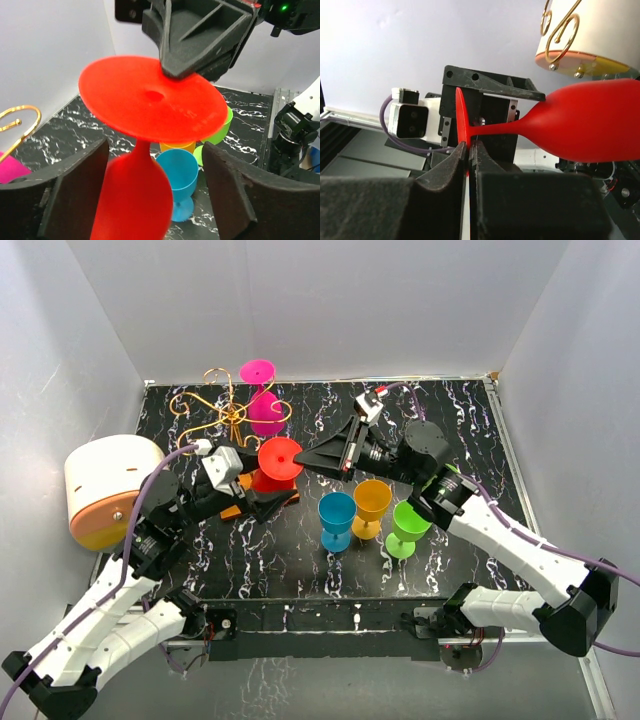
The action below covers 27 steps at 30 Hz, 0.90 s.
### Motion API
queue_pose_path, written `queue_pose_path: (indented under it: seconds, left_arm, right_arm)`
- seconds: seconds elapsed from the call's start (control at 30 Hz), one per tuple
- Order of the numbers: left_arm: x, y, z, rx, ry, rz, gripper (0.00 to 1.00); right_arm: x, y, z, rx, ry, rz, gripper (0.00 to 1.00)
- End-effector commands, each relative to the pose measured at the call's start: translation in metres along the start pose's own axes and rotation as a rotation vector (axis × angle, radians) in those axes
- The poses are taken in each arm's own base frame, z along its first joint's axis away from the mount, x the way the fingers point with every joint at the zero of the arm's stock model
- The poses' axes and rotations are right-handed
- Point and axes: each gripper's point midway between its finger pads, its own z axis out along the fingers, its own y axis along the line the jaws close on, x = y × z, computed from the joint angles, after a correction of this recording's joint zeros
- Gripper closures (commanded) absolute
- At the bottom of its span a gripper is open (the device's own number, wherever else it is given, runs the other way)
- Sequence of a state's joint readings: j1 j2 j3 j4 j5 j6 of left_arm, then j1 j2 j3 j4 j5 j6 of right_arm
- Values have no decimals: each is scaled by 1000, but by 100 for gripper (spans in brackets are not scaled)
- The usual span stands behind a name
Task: Place the wine glass upside down on the wine glass rack
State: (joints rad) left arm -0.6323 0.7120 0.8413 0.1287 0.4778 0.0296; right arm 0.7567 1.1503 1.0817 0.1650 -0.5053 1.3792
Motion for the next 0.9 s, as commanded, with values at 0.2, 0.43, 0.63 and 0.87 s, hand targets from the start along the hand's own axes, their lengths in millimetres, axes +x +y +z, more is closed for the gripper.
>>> queue_pose_path:
  seconds: [0.2,0.43,0.63,0.87]
  left_arm:
    - [-8,14,-29,-168,11,-40,1]
    - [-15,20,-26,-221,80,-175,1]
    - [-34,34,-28,-309,11,-214,1]
    - [-69,70,-46,-557,-70,-318,1]
  right_arm:
    - [-65,-10,-23,104,-235,-26,100]
    - [-98,-26,-22,171,-294,-51,100]
    - [-132,-41,-16,210,-338,-63,100]
    - [-150,-44,8,221,-289,-72,100]
